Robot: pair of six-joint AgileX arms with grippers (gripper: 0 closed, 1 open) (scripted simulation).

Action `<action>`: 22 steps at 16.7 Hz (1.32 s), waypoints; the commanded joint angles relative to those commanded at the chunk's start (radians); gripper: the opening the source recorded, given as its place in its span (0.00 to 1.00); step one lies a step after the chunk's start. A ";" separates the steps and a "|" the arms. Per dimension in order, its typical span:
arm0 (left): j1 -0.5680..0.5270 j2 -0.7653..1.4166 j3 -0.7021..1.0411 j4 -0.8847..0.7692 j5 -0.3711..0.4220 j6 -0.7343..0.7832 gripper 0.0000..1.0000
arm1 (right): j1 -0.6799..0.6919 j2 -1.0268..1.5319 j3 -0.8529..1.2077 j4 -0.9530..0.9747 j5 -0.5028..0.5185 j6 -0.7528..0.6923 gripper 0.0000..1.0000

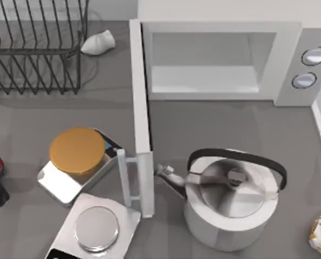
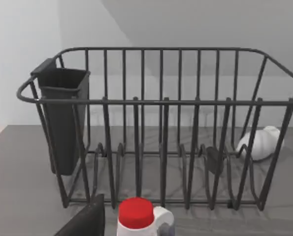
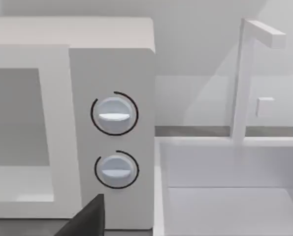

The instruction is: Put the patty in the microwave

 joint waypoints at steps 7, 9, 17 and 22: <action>0.000 0.000 0.000 0.000 0.000 0.000 1.00 | 0.045 0.156 0.107 -0.120 -0.003 -0.071 1.00; 0.000 0.000 0.000 0.000 0.000 0.000 1.00 | 0.074 0.289 0.184 -0.210 -0.001 -0.121 1.00; 0.000 0.000 0.000 0.000 0.000 0.000 1.00 | 0.216 0.930 0.535 -0.651 0.006 -0.362 1.00; 0.000 0.000 0.000 0.000 0.000 0.000 1.00 | 0.286 1.246 0.708 -0.873 0.009 -0.480 1.00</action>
